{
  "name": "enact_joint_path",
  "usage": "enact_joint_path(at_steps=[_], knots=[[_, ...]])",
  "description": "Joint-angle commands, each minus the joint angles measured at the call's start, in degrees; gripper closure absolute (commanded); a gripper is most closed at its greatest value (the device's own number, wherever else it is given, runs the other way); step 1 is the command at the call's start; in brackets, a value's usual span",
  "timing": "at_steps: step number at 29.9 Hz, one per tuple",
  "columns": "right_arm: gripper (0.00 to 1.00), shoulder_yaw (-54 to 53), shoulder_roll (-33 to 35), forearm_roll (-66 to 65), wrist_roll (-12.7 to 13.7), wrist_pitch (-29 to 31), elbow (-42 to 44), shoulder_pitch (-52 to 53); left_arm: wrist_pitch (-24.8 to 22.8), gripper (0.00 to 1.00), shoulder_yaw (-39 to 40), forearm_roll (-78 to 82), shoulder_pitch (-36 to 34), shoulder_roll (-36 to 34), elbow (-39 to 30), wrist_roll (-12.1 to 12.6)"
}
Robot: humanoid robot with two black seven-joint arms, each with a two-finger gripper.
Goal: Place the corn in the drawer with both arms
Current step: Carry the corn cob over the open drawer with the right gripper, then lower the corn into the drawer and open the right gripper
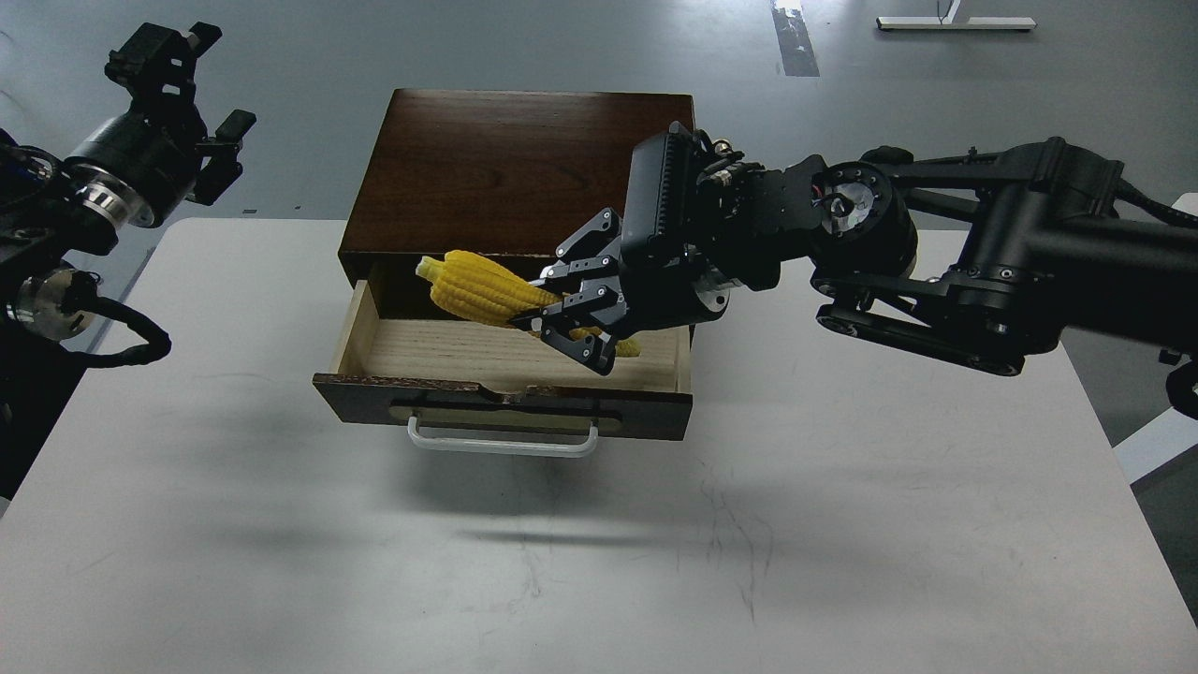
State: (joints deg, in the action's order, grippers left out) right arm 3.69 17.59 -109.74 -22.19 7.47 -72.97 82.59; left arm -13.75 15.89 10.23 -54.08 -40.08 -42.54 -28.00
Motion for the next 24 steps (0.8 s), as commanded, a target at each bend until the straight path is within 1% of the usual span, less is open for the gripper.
enact_joint_path(at_steps=[1,2,8,18,20,23,24], knots=[[0.12,-0.09,-0.01,0.14,0.22,-0.09,0.02,-0.32,-0.05,0.02,-0.07,0.05,-0.06,0.09,0.0,0.0],[0.07,-0.09,-0.01,0.22,0.22,-0.09,0.1,-0.32,-0.05,0.02,-0.07,0.05,-0.06,0.18,0.0,0.0],[0.03,-0.09,-0.01,0.31,0.57,-0.18,0.72,-0.59,-0.04,0.02,-0.07,0.05,-0.33,0.27,0.0,0.0],[0.01,-1.66,-0.18,1.36,0.75,-0.96,1.68,-1.55,-0.05,0.02,-0.07,0.05,-0.33,0.09,0.0,0.0],[0.01,-3.77,-0.19,2.85,1.19,-0.97,2.12,-1.82,-0.05,0.02,-0.07,-0.04,-0.33,0.09,0.0,0.0],[0.01,-7.81,-0.19,8.47,2.33,-0.97,3.18,-2.87,0.04,0.02,-0.07,-0.3,-0.33,0.09,0.09,0.0],[0.01,-9.82,-0.19,12.49,3.2,-0.97,3.79,-3.22,0.04,0.02,-0.07,-0.48,-0.41,0.09,0.09,0.0]])
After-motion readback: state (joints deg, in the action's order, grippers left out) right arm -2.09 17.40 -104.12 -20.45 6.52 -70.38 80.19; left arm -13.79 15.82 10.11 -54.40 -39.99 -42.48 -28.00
